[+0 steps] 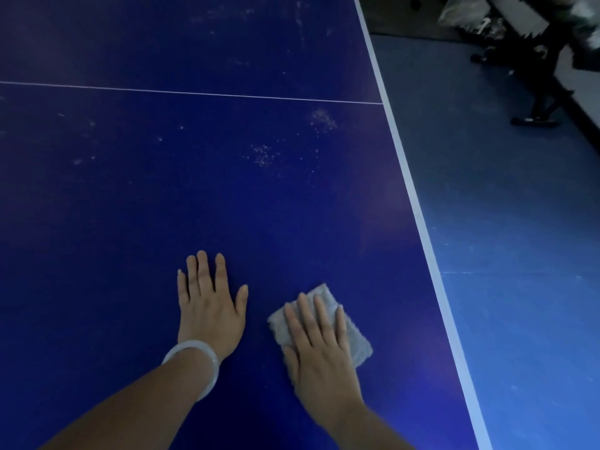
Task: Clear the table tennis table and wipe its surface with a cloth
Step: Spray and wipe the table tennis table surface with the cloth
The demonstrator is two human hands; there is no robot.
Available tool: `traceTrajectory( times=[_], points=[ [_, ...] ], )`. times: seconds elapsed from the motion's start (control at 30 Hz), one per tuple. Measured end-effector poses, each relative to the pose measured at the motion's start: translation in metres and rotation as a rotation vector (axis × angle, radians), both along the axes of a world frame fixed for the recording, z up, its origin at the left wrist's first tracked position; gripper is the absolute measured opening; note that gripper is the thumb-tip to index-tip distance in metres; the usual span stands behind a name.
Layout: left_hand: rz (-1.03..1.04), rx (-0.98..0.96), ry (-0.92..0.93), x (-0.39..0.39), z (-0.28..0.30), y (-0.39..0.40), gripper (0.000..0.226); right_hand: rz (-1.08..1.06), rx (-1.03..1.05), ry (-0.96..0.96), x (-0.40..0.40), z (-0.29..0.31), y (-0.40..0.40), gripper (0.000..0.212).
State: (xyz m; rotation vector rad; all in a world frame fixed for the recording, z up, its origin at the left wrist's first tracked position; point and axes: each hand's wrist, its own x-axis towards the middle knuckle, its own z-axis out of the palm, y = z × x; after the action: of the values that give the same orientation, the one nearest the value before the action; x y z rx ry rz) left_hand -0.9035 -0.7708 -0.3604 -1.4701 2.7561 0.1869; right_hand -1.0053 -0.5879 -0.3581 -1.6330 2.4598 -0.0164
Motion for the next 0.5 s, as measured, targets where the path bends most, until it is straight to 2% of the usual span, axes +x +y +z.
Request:
traceTrajectory(
  times=[0.07, 0.13, 0.2, 0.27, 0.33, 0.37, 0.43, 0.5],
  points=[
    [-0.001, -0.005, -0.020, 0.000, 0.000, 0.000, 0.075, 0.105, 0.082, 0.098, -0.040, 0.002, -0.019, 0.062],
    [-0.001, -0.010, -0.033, 0.000, -0.001, 0.001, 0.075, 0.077, 0.157, 0.196, -0.098, 0.004, -0.035, 0.066],
    [-0.001, -0.024, -0.022, 0.000, -0.002, 0.001, 0.073, -0.158, 0.142, 0.216, -0.159, 0.006, -0.044, 0.068],
    [-0.006, -0.029, -0.021, 0.000, -0.001, 0.001, 0.072, -0.487, 0.070, 0.074, -0.204, 0.013, -0.038, 0.063],
    [-0.010, -0.029, -0.026, 0.001, -0.002, 0.001, 0.074, -0.744, 0.014, -0.073, -0.214, 0.018, -0.030, 0.058],
    [-0.011, -0.025, -0.027, 0.001, -0.002, 0.001, 0.074, -0.815, -0.006, -0.074, -0.205, 0.016, -0.031, 0.058],
    [-0.010, -0.020, -0.019, 0.000, -0.002, 0.001, 0.075, -0.803, -0.030, 0.029, -0.170, 0.010, -0.041, 0.059],
    [-0.008, -0.018, -0.019, 0.000, -0.002, 0.001, 0.077, -0.577, -0.047, 0.092, -0.127, 0.003, -0.057, 0.061]
  ],
)
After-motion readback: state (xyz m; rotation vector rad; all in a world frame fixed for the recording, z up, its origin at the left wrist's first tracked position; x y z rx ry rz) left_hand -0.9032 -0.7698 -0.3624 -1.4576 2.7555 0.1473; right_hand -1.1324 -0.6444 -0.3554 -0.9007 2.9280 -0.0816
